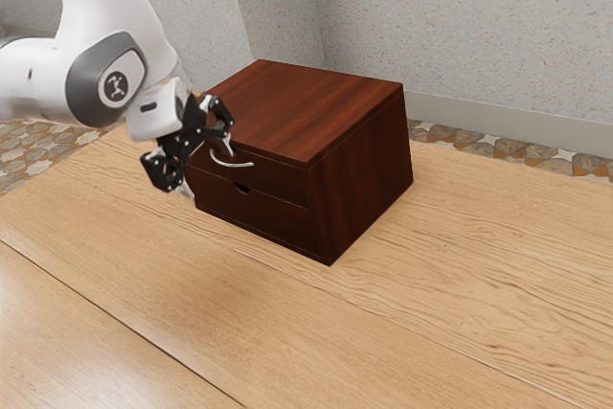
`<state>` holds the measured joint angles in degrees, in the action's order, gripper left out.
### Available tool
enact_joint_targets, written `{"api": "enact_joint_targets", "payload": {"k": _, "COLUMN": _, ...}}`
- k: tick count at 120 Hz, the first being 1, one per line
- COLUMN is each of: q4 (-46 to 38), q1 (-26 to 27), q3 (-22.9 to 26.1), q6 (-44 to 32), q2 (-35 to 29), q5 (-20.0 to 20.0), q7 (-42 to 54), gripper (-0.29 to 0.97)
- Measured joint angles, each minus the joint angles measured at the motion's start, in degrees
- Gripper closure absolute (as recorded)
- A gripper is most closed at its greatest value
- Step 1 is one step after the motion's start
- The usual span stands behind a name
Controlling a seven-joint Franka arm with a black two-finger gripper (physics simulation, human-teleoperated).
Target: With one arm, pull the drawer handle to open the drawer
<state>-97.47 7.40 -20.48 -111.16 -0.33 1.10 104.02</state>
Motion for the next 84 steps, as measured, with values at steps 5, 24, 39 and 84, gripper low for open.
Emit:
{"api": "enact_joint_targets", "payload": {"k": 5, "q4": -0.13, "q1": 0.22, "q3": -0.38, "q6": -0.39, "q2": -0.05, "q5": -0.19, "q7": 0.87, "gripper": 0.00}}
{"api": "enact_joint_targets", "payload": {"k": 24, "q4": -0.43, "q1": 0.29, "q3": -1.22, "q6": -1.20, "q2": -0.08, "q5": -0.23, "q7": 3.54, "gripper": 0.00}}
{"api": "enact_joint_targets", "payload": {"k": 39, "q4": -0.34, "q1": -0.16, "q3": -1.60, "q6": -1.50, "q2": 0.08, "q5": -0.07, "q7": 5.16, "gripper": 0.00}}
{"api": "enact_joint_targets", "payload": {"k": 84, "q4": -0.22, "q1": -2.73, "q3": -1.66, "q6": -1.68, "q2": 0.32, "q5": 0.05, "q7": 8.24, "gripper": 0.00}}
